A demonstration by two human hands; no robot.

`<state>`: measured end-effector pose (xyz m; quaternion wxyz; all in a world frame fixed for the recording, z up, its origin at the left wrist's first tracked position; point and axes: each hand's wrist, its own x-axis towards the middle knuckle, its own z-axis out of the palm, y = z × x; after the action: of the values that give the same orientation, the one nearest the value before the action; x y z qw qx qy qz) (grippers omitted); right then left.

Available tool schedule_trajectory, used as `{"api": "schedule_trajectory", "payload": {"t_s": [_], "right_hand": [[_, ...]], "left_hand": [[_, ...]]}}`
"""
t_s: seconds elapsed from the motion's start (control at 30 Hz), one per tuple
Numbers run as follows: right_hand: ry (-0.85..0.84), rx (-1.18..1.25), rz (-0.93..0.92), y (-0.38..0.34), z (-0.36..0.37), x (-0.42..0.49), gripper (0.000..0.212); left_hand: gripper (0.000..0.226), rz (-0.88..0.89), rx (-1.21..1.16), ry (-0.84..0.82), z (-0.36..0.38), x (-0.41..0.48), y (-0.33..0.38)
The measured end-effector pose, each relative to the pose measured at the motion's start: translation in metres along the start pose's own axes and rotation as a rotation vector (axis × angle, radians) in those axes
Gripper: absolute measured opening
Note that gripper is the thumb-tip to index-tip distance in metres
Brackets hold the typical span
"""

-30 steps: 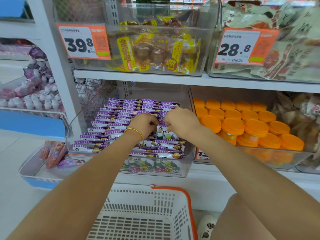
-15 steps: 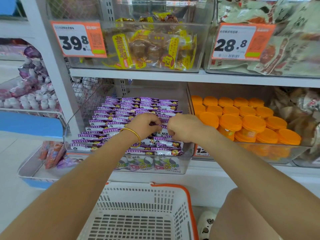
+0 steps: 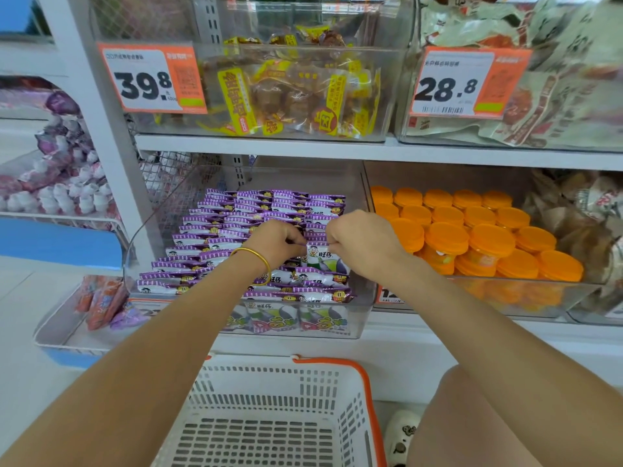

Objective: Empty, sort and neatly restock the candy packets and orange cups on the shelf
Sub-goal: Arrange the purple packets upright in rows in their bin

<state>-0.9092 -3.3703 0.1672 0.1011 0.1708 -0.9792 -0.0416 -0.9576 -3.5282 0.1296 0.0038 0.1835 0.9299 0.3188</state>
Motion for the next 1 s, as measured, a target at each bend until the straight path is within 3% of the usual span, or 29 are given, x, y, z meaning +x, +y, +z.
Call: {"api": "schedule_trajectory", "payload": {"t_s": [0.37,0.53,0.67,0.73,0.9,1.0], "right_hand": [[-0.174,0.031,-0.034,-0.009,0.005,0.010,0.010],[-0.154,0.113,-0.006,0.006,-0.008,0.003,0.028],[-0.322,0.035,-0.018,-0.003,-0.002,0.010,0.025],[-0.311,0.027,0.005,-0.007,0.002,0.013,0.019],[-0.270,0.096,0.025,-0.003,0.003,0.015,0.036],[-0.266,0.093,0.033,-0.005,0.007,0.015,0.028]], "left_hand": [[0.020,0.062,0.141,-0.066,-0.002,-0.001,0.000],[0.012,0.128,0.184,0.096,-0.009,-0.016,-0.005],[0.017,0.172,0.307,0.002,-0.012,-0.027,-0.014],[0.022,0.160,0.372,-0.018,-0.012,-0.029,-0.014],[0.029,0.128,0.414,0.008,-0.011,-0.031,-0.016],[0.030,0.103,0.444,-0.006,-0.010,-0.031,-0.017]]}}
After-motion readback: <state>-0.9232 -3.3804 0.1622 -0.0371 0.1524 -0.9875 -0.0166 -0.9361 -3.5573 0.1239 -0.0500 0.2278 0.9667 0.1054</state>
